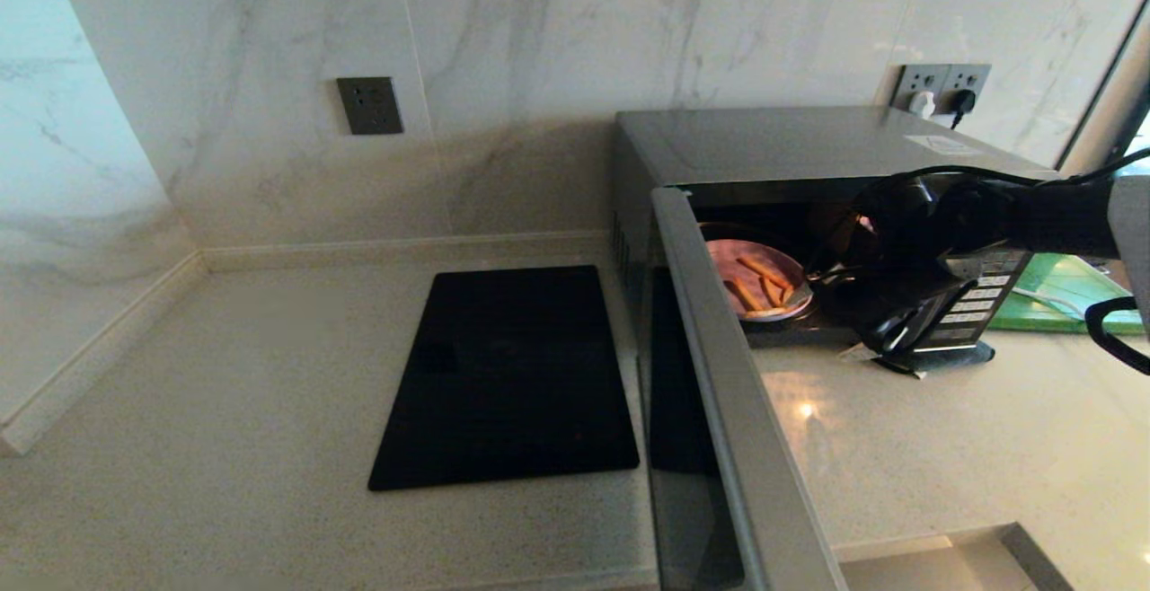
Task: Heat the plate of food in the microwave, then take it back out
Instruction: Take the plate out of the microwave
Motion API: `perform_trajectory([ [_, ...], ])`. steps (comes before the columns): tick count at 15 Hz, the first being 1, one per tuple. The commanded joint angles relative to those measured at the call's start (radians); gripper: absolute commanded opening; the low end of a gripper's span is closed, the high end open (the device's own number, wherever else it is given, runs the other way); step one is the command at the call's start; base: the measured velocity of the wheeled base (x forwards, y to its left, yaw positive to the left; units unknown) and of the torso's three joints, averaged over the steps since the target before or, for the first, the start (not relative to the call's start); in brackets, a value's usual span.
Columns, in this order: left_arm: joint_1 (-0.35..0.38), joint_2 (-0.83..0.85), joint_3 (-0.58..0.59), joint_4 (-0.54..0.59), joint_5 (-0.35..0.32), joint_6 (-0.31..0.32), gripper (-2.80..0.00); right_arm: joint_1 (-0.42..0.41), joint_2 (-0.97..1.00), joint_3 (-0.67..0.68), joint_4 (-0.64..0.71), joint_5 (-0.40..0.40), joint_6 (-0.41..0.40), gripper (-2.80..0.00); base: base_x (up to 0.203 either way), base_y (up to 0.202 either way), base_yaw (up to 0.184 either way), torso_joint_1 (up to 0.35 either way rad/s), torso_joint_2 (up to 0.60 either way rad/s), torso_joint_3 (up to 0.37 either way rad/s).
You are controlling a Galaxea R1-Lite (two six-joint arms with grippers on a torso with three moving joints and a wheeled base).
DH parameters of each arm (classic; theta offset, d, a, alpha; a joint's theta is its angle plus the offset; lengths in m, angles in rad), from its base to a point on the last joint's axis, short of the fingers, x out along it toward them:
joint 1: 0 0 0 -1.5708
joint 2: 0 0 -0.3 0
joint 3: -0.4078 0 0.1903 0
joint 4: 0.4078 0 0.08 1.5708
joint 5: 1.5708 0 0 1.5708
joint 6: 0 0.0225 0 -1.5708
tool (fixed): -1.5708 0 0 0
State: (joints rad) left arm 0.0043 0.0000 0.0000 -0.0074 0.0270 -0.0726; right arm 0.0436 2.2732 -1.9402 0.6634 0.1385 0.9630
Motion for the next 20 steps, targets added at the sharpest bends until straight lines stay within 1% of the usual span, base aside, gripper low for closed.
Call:
perform_trajectory([
  [1,0.0,0.002,0.0,0.0,0.001,-0.001,-2.8,-0.001,0.005,-0.002,0.004,0.001,0.005,0.0,0.0,0.0,0.0,0.0,0.0,0.0],
  [14,0.0,0.002,0.0,0.0,0.001,-0.001,-2.8,-0.001,0.043,-0.008,0.002,0.001,0.002,0.0,0.0,0.0,0.0,0.0,0.0,0.0],
  [20,0.0,0.001,0.0,0.0,0.001,-0.001,-2.8,-0.002,0.021,-0.005,0.005,-0.008,0.0,0.0,0.0,0.0,0.0,0.0,0.0,0.0],
])
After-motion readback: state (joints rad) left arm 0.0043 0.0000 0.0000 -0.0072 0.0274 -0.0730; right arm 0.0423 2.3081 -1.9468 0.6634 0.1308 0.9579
